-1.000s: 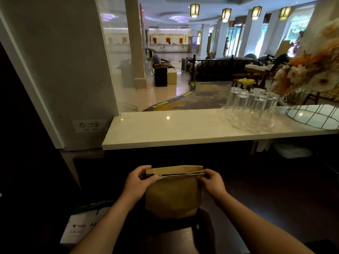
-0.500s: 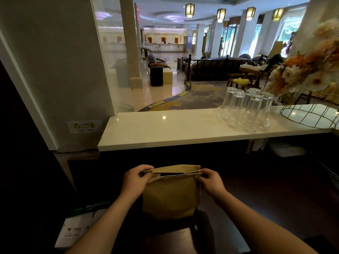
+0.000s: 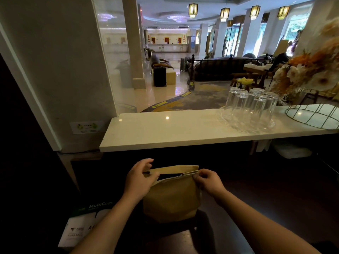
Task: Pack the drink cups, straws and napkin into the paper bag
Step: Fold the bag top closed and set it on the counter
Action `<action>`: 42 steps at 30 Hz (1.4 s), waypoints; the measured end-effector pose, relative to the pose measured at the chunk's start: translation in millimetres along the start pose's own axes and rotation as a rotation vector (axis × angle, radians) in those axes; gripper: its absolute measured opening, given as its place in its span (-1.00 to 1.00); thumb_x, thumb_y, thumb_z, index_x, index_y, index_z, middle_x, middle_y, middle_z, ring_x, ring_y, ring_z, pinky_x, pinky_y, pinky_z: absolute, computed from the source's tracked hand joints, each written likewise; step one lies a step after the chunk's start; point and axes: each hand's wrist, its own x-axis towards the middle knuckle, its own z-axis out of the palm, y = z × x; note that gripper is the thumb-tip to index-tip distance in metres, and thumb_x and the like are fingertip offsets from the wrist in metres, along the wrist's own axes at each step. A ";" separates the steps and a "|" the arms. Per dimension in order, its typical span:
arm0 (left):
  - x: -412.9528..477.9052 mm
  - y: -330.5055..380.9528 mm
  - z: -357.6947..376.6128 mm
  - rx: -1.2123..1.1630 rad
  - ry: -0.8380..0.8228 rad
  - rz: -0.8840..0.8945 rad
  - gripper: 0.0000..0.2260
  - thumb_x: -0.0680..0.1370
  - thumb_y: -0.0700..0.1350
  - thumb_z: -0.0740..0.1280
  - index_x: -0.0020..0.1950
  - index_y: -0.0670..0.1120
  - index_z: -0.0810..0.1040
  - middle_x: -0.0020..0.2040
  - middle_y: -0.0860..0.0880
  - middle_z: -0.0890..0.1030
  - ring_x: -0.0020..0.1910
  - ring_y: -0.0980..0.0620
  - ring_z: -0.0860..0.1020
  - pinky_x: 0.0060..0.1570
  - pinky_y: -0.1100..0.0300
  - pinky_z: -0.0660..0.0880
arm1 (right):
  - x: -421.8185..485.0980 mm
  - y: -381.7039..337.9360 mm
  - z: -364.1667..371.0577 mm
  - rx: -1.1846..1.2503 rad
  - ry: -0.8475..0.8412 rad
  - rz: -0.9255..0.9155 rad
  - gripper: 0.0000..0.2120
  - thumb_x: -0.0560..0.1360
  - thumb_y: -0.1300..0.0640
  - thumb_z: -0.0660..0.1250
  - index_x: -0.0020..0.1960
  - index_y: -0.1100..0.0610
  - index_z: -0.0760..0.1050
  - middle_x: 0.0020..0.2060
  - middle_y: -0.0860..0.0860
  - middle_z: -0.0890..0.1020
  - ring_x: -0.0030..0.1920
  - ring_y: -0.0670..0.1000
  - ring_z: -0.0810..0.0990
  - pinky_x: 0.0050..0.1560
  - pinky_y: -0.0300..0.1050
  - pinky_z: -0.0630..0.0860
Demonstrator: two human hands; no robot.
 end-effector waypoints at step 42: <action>12.5 42.0 28.5 0.732 -0.280 0.235 -0.70 0.63 0.12 0.22 0.33 0.11 0.50 0.18 0.08 0.57 0.16 0.03 0.51 0.11 0.11 0.45 | 2.6 -5.3 -3.8 -0.145 -0.059 -0.093 -0.86 0.49 0.00 0.41 0.04 -0.05 0.60 -0.10 -0.10 0.66 -0.07 -0.09 0.63 -0.06 -0.09 0.61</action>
